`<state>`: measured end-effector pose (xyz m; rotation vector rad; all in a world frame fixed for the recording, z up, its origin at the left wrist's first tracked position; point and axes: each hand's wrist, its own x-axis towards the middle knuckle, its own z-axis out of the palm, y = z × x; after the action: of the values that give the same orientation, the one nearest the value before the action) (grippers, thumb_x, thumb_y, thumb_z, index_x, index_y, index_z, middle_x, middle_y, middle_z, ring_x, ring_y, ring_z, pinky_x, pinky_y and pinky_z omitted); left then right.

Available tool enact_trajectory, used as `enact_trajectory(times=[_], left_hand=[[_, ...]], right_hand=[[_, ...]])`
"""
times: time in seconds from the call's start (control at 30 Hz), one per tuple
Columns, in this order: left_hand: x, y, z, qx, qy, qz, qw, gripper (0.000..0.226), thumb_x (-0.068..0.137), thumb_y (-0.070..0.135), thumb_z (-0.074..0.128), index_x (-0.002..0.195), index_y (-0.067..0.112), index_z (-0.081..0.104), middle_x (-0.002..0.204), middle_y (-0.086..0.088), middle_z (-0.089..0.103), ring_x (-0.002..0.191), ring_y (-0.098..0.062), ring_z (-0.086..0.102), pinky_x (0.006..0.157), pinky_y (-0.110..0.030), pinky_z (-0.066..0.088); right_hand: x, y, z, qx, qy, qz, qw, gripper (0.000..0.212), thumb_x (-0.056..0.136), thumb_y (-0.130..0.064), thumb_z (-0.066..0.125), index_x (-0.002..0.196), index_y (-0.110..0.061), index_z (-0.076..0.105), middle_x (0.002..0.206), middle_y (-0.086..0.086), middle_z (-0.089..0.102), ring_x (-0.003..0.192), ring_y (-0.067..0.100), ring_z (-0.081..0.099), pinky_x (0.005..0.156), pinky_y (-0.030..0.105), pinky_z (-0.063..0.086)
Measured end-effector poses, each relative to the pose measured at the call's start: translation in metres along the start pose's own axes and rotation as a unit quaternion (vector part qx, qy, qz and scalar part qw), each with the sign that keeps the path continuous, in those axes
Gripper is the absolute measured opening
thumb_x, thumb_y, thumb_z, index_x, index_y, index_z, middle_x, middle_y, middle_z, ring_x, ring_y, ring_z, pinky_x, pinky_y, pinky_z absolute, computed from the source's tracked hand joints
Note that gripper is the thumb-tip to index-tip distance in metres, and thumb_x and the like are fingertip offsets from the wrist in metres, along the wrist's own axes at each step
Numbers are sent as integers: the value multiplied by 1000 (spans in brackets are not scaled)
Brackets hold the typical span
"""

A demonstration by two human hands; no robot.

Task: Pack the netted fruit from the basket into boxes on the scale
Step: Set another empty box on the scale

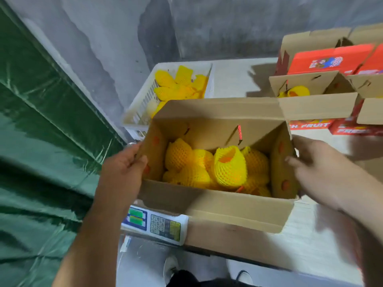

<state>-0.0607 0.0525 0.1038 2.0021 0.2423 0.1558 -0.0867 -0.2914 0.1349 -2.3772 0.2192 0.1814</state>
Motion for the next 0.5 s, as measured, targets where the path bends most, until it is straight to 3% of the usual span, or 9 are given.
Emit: enact_trajectory(times=[0.1, 0.17, 0.23, 0.33, 0.37, 0.43, 0.5], left_hand=[[22, -9, -46, 6, 47, 12, 999, 57, 102, 12, 64, 102, 69, 69, 90, 26, 77, 81, 5, 73, 74, -24, 57], [41, -25, -75, 12, 58, 14, 998, 61, 102, 12, 63, 96, 72, 68, 90, 28, 76, 79, 9, 72, 68, -17, 55], [64, -46, -100, 25, 61, 9, 998, 59, 102, 13, 62, 99, 72, 68, 90, 31, 75, 80, 9, 72, 70, -20, 53], [97, -79, -122, 29, 43, 8, 999, 44, 103, 15, 60, 124, 53, 69, 90, 40, 71, 83, 15, 67, 73, -21, 51], [107, -87, -126, 19, 27, 7, 999, 39, 104, 14, 60, 124, 45, 72, 88, 41, 70, 82, 17, 66, 70, -18, 51], [123, -100, -131, -30, -15, -6, 999, 31, 103, 15, 63, 105, 42, 77, 87, 31, 75, 77, 11, 69, 67, -16, 54], [134, -111, -138, -107, -55, -41, 992, 31, 100, 14, 68, 89, 40, 81, 87, 11, 81, 73, 0, 72, 62, -21, 58]], right_hand=[[14, -39, 36, 50, -23, -25, 998, 17, 99, -16, 51, 99, -32, 58, 67, 0, 73, 54, 17, 71, 68, 50, 60], [21, -65, 66, 83, -48, -45, 994, 27, 99, -14, 50, 104, -39, 58, 74, 4, 75, 60, 23, 74, 70, 54, 61], [27, -88, 99, 110, -61, -52, 991, 34, 101, -14, 50, 110, -46, 57, 83, 5, 77, 66, 27, 76, 71, 56, 62], [36, -112, 148, 135, -42, -22, 990, 37, 103, -15, 51, 123, -46, 55, 95, 6, 77, 74, 30, 77, 70, 55, 63], [39, -118, 163, 147, -27, -5, 989, 35, 104, -16, 52, 126, -43, 56, 95, 8, 78, 77, 32, 76, 72, 57, 63], [45, -130, 187, 151, 28, 26, 988, 37, 104, -17, 57, 134, -38, 55, 92, 8, 79, 83, 31, 76, 77, 58, 61], [48, -144, 203, 118, 76, 41, 989, 46, 102, -19, 59, 145, -32, 51, 104, 7, 79, 94, 27, 74, 87, 56, 59]])
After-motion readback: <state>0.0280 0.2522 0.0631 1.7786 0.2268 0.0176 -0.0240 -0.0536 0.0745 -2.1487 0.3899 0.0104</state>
